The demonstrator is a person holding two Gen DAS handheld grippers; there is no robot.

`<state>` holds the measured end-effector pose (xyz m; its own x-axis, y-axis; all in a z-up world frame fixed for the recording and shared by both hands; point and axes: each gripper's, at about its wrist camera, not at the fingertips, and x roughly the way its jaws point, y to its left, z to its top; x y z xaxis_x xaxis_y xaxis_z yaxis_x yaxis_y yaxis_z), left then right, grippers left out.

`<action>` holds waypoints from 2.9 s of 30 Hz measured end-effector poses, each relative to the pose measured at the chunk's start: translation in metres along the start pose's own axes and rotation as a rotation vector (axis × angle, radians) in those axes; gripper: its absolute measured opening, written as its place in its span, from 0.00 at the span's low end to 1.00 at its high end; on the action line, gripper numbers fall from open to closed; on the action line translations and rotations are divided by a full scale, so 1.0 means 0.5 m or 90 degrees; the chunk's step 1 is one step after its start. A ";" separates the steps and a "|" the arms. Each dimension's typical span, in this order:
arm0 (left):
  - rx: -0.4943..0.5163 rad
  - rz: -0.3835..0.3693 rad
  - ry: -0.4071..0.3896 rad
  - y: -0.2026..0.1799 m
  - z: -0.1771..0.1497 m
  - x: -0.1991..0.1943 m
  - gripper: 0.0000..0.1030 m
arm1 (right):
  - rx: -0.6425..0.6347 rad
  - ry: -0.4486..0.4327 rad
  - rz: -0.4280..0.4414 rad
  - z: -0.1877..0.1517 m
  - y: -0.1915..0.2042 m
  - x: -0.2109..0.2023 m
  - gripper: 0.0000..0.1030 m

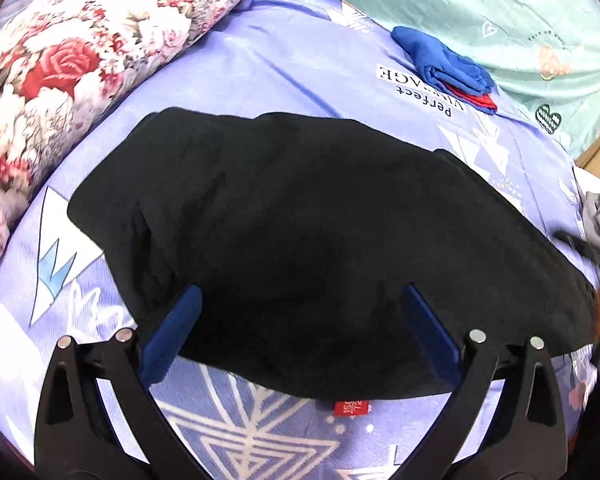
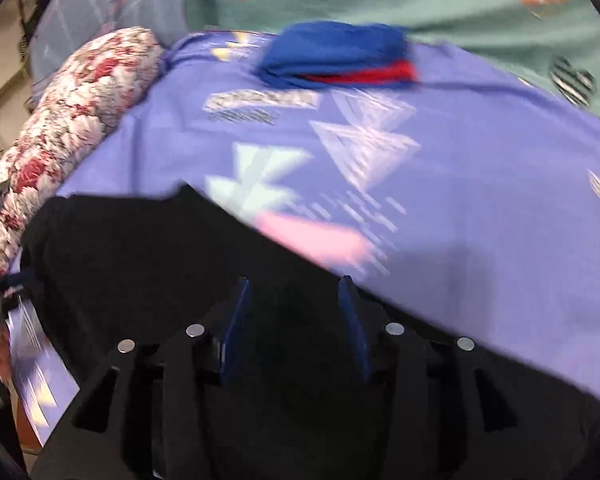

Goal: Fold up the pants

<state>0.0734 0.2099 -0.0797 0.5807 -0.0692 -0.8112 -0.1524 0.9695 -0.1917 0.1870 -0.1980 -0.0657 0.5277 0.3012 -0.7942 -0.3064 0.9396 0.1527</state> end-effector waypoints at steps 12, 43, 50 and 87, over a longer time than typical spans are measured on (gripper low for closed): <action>0.086 -0.036 -0.006 -0.158 -0.013 -0.007 0.98 | 0.229 -0.029 -0.159 -0.216 -0.361 -0.165 0.45; 0.121 0.014 0.048 -0.194 -0.060 0.065 0.98 | 0.363 -0.086 -0.090 -0.402 -0.401 -0.342 0.68; 0.107 0.003 0.041 -0.184 -0.064 0.059 0.98 | 0.436 -0.049 -0.083 -0.412 -0.421 -0.292 0.68; 0.018 -0.012 -0.038 -0.102 -0.042 0.033 0.98 | 0.304 -0.209 0.018 -0.119 -0.155 -0.319 0.15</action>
<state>0.0739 0.1543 -0.0952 0.6302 -0.0741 -0.7728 -0.1190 0.9744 -0.1905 0.0793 -0.3286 0.0142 0.7659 0.2907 -0.5735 0.0272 0.8765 0.4807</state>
